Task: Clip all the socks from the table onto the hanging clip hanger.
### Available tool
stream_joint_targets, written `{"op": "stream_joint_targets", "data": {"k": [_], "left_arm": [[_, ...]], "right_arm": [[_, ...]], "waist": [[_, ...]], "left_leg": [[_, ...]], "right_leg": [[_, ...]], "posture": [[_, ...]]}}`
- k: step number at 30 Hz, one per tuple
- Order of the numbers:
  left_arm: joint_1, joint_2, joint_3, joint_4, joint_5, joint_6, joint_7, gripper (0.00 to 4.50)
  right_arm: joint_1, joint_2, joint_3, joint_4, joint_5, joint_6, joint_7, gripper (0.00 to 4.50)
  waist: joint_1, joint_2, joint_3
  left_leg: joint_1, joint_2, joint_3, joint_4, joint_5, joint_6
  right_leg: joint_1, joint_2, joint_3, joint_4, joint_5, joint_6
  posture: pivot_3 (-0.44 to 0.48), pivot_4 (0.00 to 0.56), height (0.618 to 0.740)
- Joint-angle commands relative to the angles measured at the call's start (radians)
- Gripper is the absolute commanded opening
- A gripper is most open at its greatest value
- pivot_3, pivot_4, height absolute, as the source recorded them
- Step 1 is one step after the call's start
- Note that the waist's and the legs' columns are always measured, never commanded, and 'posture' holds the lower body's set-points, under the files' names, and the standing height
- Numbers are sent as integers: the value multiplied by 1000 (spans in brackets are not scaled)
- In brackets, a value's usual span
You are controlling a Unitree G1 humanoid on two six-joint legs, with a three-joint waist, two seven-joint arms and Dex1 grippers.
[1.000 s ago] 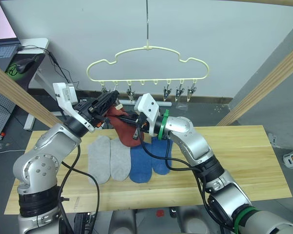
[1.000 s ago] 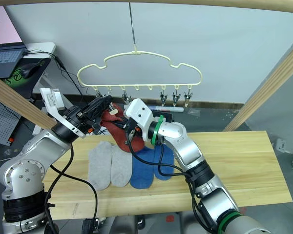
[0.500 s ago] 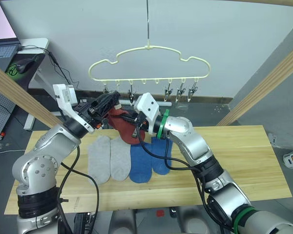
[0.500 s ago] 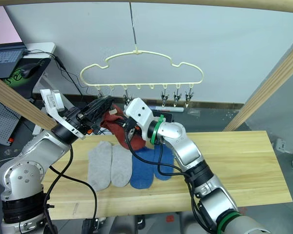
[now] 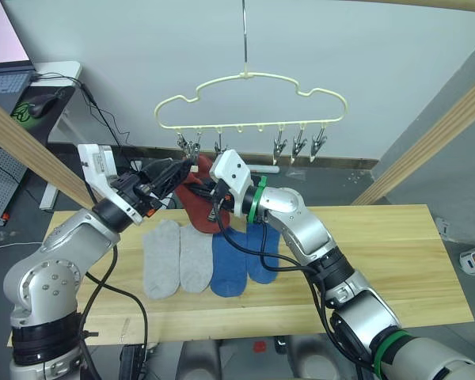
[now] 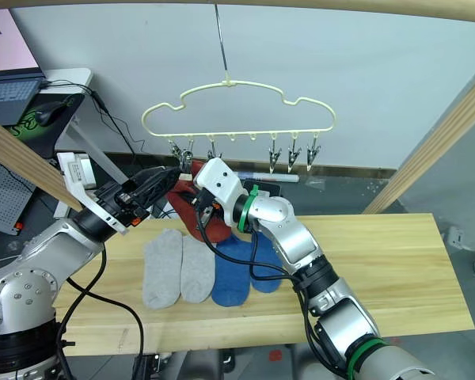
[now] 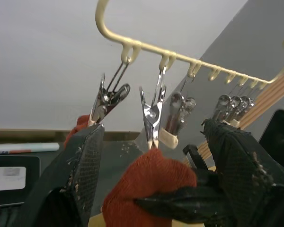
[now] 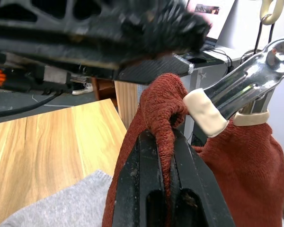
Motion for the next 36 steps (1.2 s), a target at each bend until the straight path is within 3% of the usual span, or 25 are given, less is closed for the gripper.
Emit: {"op": "stream_joint_targets", "data": {"k": [1,9,13,18,36], "left_arm": [[44,46,19,-67,10,-7,-46,3582],[123,91,10,-101,76,-31,-114,3582],[115,89,9,-96,81,-34,-113,3619],[110,89,15,-94,77,-33,-110,3619],[148,95,1,-131,169,-94,-143,3619]], "right_arm": [[-15,16,-2,-5,-5,-21,-4,0],[-10,20,-12,7,-7,2,-26,0],[-11,22,-18,11,-4,6,-29,1069],[-3,8,-10,-4,-17,15,-25,2881],[214,-279,-33,-394,-11,186,26,2881]], "waist": [[3,0,0],[10,0,0],[11,0,0],[11,0,0],[14,-3,-7]], "left_leg": [[0,0,0,0,0,0],[0,0,0,0,1,-1],[0,-1,0,0,1,-1],[0,-1,-1,0,2,-1],[0,-2,-1,0,3,-2]], "right_leg": [[0,0,0,0,0,0],[0,0,0,0,0,-1],[0,0,0,0,1,-2],[0,1,-1,0,1,-3],[0,3,-1,0,2,-3]], "posture": [[-32,266,740],[-25,263,740],[-27,262,740],[-32,256,740],[-33,217,740]]}}
